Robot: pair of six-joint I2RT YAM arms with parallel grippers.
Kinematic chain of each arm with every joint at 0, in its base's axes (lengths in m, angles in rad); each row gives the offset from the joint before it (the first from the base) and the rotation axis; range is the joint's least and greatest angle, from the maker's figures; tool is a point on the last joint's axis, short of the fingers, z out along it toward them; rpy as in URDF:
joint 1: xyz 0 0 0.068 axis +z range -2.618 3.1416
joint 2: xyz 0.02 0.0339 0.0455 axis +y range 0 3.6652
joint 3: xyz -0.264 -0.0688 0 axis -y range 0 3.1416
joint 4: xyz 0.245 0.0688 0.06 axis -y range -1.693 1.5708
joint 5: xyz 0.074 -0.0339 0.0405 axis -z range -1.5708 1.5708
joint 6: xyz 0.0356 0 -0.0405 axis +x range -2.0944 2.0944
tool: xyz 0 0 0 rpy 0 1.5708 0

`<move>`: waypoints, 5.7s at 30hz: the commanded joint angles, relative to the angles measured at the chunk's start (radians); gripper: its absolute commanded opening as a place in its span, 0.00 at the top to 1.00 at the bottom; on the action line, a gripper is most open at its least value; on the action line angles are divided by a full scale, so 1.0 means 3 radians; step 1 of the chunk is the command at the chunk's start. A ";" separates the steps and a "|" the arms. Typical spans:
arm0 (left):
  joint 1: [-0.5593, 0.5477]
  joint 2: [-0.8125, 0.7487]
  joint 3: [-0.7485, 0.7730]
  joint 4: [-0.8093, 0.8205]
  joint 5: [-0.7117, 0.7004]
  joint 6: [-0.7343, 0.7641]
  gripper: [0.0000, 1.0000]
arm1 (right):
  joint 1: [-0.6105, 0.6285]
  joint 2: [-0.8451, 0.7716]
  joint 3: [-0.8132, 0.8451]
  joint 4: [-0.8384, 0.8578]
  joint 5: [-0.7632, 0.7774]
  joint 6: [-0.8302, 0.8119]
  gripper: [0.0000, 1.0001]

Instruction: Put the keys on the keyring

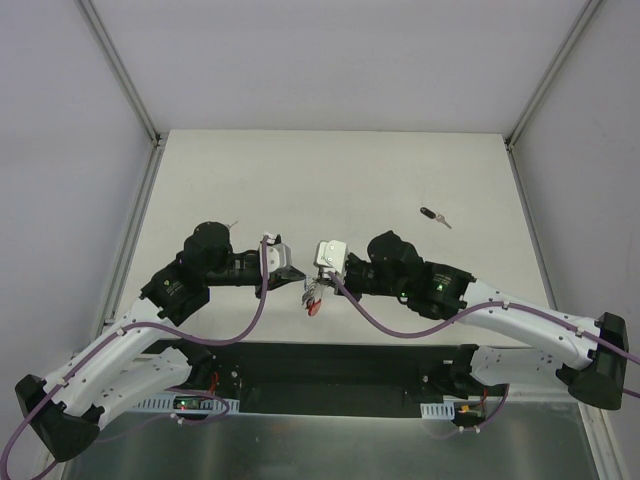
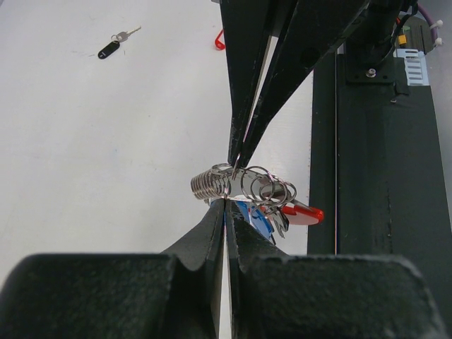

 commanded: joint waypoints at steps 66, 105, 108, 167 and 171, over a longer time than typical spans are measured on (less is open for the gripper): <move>-0.0065 0.0009 -0.0064 0.0082 0.0287 0.0157 1.00 | 0.0102 -0.0049 0.0392 -0.0305 -0.0032 -0.0368 0.99; -0.0065 -0.0001 -0.0054 0.0092 0.0328 0.0147 1.00 | 0.0102 0.0114 0.0473 -0.0244 0.0101 -0.0312 0.98; -0.0065 0.0004 -0.0054 0.0092 0.0322 0.0147 1.00 | 0.0102 0.0114 0.0479 -0.0244 0.0065 -0.0307 0.99; -0.0091 -0.0001 -0.0085 0.0128 0.0230 0.0121 1.00 | 0.0220 0.0033 0.0412 -0.0351 0.0311 -0.0332 0.99; -0.0096 -0.0011 -0.0085 0.0133 0.0190 0.0116 1.00 | 0.0199 0.0053 0.0407 -0.0371 0.0321 -0.0322 0.98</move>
